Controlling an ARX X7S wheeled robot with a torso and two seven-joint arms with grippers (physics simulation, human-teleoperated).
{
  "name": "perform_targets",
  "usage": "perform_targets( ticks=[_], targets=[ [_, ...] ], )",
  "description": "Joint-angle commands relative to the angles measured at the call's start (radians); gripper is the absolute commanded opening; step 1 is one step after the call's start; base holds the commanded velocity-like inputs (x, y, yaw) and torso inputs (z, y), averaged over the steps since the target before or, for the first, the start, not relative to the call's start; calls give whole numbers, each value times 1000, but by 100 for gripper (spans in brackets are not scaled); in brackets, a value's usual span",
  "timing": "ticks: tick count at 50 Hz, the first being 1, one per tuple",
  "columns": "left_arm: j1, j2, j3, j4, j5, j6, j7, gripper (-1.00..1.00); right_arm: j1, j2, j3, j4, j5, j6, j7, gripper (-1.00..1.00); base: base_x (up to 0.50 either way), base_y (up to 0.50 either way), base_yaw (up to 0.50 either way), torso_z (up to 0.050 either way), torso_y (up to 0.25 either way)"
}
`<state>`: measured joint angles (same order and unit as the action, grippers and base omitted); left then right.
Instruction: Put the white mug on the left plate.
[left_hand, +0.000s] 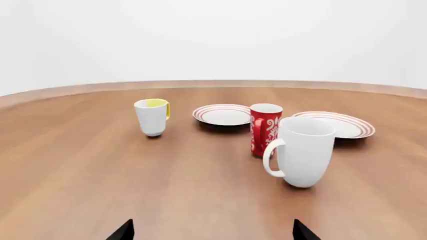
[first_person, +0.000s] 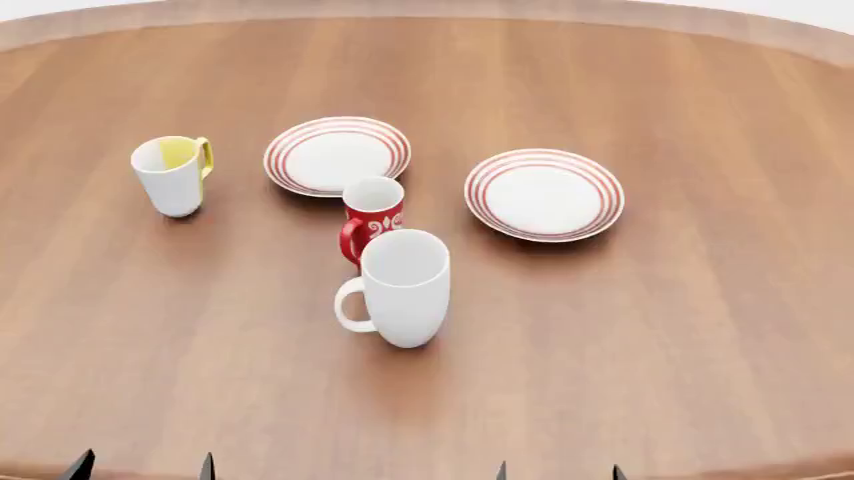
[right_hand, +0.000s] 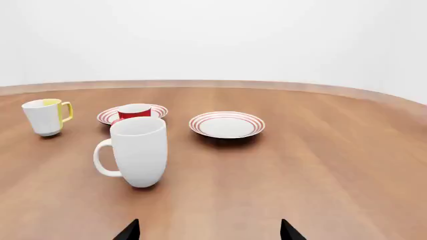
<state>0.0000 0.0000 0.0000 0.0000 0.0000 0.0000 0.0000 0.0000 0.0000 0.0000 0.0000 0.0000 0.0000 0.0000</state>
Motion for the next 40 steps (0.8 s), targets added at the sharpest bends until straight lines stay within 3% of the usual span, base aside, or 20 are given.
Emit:
perform_targets(
  ticks=[1,10,16,21,40],
  targets=[
    [-6,-15,18,-15,-15,10,-18,100,6,13,-16,12,13,-7,16,100,0,0,0,0,0],
    [35,-65,79,19,-6,-2,-47,100,-32,60,-46,-47,35,28,33,100,0,0,0,0,0],
    [23,-128,3,188,-23,-114,-73,100,-66,113,-46,-189,-15,110,55,100,0,0,0,0,0],
    [35,-151,-27,237,-44,-140,-77,100,-70,125,-50,-177,-13,90,57,100,68,0,0,0,0],
    [48,-159,-8,176,-54,-73,-82,100,-55,141,-79,-133,0,54,63,100,381,0,0,0,0]
  ],
)
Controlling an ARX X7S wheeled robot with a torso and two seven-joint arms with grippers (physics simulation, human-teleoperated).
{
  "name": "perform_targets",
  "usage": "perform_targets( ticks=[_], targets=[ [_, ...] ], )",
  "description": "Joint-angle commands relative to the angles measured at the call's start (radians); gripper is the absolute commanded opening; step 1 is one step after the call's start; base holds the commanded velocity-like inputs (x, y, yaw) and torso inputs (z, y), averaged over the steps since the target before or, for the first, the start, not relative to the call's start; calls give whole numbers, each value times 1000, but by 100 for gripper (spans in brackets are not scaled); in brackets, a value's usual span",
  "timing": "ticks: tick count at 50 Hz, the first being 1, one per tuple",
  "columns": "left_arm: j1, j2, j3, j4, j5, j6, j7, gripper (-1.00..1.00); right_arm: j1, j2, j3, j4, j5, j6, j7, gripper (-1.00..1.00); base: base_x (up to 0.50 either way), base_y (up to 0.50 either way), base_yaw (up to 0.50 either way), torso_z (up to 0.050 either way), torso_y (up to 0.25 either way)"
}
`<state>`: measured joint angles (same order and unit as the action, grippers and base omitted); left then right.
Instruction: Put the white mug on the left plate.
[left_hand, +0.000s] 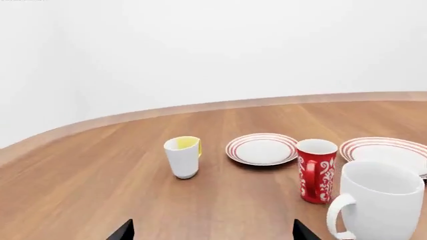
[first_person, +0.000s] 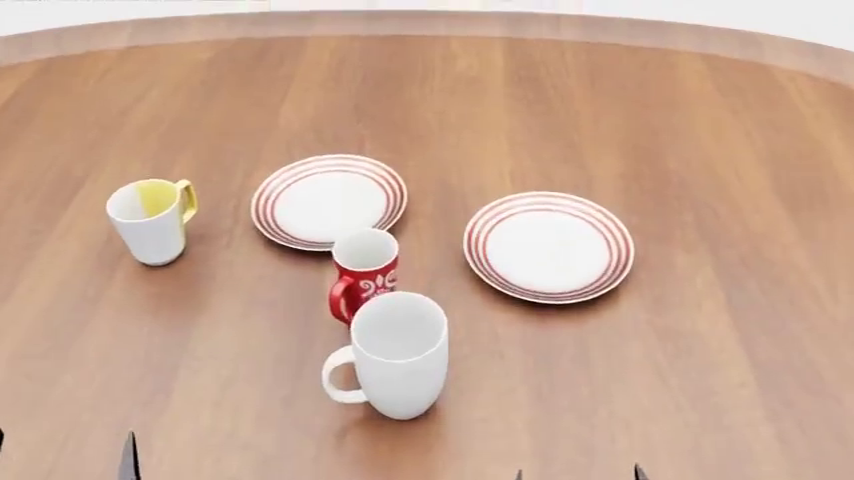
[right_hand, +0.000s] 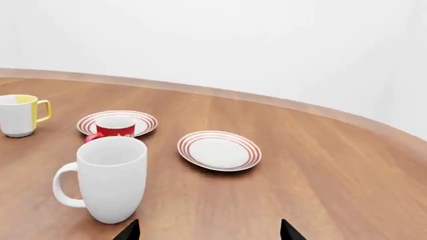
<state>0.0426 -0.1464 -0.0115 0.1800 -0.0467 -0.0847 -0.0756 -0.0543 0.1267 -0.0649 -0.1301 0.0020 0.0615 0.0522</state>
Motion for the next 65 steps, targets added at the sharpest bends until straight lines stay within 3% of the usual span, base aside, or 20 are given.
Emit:
perform_targets(
  ticks=[1,21,59,65],
  targets=[
    [3,-13,4,-8,-5,15,-9,100,1,15,-12,2,1,-10,11,100,457,0,0,0,0],
    [5,-27,23,-19,-7,25,-21,100,-1,36,-28,-108,5,55,29,100,496,0,0,0,0],
    [-1,-44,70,-34,-7,28,-40,100,21,46,-61,-39,16,24,62,100,500,0,0,0,0],
    [5,-61,66,-5,-19,20,-44,100,19,48,-69,-30,14,9,66,100,10,0,0,0,2]
  ],
)
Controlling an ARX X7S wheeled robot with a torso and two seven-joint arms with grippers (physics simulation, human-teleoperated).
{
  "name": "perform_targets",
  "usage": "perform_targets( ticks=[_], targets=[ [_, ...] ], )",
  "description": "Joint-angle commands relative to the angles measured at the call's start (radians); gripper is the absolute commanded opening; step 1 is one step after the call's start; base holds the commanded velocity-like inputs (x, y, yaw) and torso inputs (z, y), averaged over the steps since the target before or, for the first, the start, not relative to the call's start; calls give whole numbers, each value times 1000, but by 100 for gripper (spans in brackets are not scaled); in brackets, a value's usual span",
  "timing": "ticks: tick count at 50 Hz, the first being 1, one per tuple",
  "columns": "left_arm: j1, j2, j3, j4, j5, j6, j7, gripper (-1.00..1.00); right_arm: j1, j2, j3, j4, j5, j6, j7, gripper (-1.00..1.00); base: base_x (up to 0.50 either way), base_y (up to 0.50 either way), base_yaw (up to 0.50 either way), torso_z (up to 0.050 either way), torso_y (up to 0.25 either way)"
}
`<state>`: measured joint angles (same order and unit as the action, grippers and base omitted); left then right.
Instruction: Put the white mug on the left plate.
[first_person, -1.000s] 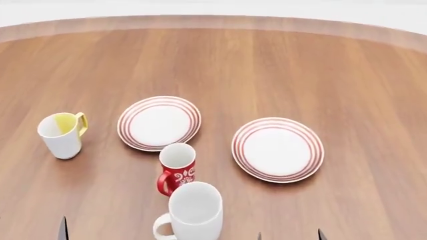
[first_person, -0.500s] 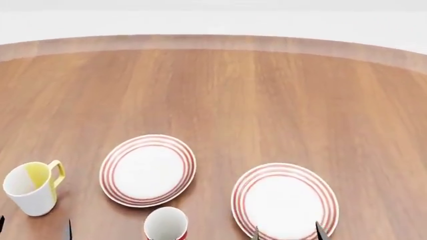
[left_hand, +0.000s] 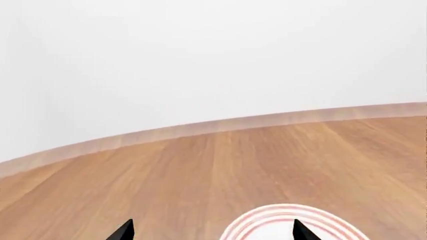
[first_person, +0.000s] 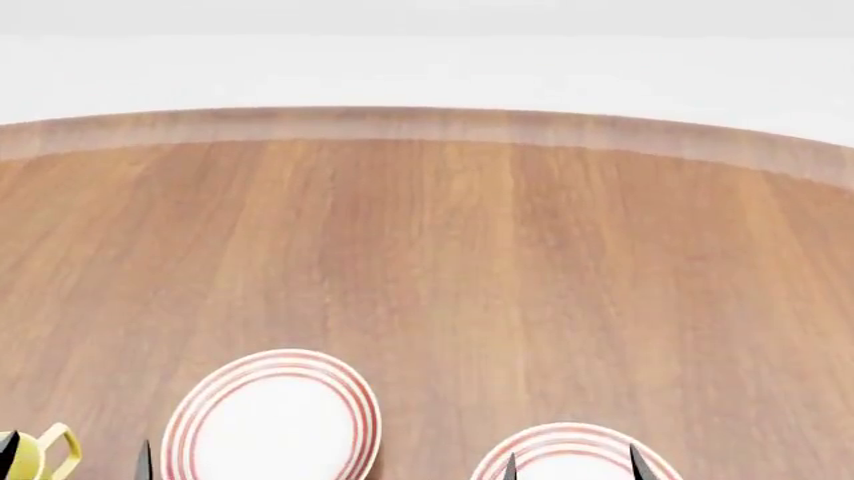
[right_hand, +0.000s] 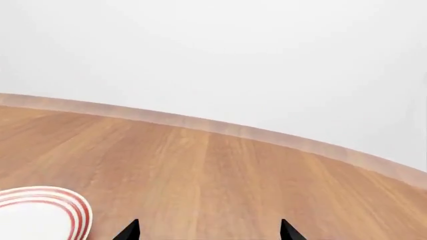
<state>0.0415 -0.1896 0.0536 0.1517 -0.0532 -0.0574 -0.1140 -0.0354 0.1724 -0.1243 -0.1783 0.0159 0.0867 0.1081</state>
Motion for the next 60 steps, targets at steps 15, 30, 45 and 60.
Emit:
perform_targets(
  ticks=[15,30,45,60],
  targets=[
    [154,-226,-43,232,-82,16,156,100,1,6,-24,60,20,-60,7,100,0,0,0,0,0],
    [492,-329,-77,179,0,423,234,100,2,15,-27,63,46,-71,5,100,0,0,0,0,0],
    [587,-369,-24,132,87,535,293,100,4,20,-39,71,52,-76,10,100,0,0,0,0,0],
    [705,-398,66,-19,221,728,254,100,20,18,-56,98,66,-82,9,100,0,0,0,0,0]
  ],
)
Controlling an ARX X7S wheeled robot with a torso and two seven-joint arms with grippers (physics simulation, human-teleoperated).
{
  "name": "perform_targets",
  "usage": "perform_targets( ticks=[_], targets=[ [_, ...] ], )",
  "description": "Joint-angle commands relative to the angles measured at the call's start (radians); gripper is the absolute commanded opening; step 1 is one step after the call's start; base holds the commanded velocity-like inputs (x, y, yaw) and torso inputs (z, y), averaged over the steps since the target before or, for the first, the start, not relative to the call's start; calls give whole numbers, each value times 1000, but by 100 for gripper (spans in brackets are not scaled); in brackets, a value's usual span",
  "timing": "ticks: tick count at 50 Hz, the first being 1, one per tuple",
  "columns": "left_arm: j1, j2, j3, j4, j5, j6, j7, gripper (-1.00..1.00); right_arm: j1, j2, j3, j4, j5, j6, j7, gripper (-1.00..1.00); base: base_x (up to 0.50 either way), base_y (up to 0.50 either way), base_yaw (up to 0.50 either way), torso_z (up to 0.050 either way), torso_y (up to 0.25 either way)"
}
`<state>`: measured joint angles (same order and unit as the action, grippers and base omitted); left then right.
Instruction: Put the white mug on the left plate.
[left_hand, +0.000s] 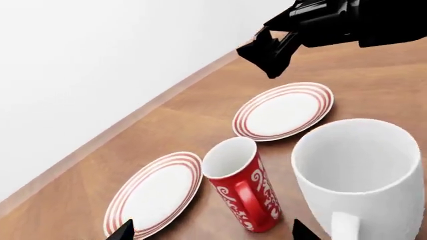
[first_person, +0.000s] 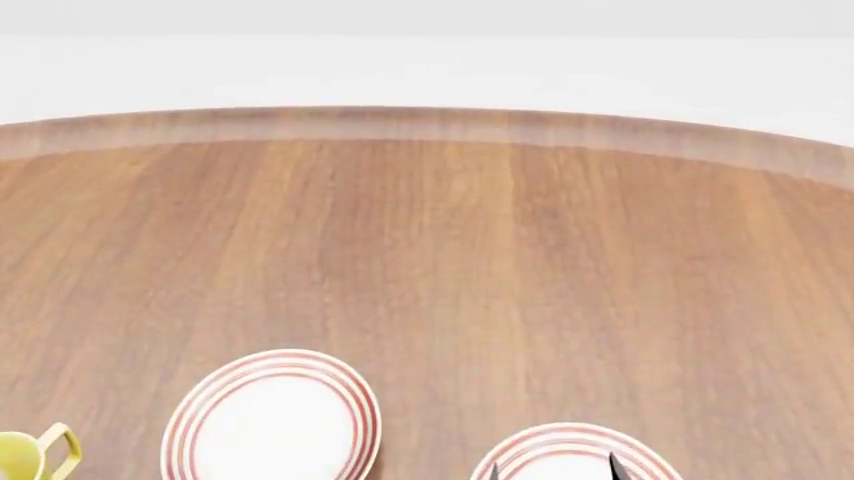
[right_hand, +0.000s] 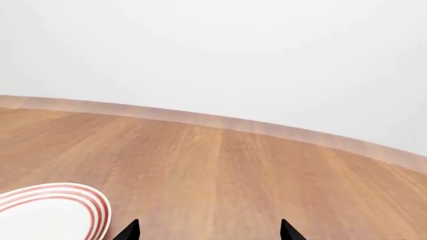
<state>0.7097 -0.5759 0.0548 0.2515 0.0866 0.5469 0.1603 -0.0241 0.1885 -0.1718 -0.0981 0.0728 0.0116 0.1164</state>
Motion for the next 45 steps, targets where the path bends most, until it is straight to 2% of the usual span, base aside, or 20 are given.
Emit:
perform_targets(
  ticks=[1,13,16,18,26,45],
  targets=[
    [35,-12,68,-124,77,128,-21,100,9,2,-8,18,9,-7,1,100,0,0,0,0,0],
    [1,-8,114,-170,87,137,-5,100,18,5,-17,25,13,-9,6,100,0,0,0,0,0],
    [-51,-1,135,-221,92,106,15,100,19,6,-19,23,15,-9,7,100,0,0,0,0,0],
    [-51,-14,126,-167,69,52,33,100,17,7,-20,20,16,-9,9,100,0,0,0,0,0],
    [-103,-9,157,-178,61,23,65,100,18,10,-25,9,18,0,15,100,0,0,0,0,0],
    [-190,11,244,-270,37,82,124,100,25,15,-40,10,24,5,23,100,0,0,0,0,0]
  ],
)
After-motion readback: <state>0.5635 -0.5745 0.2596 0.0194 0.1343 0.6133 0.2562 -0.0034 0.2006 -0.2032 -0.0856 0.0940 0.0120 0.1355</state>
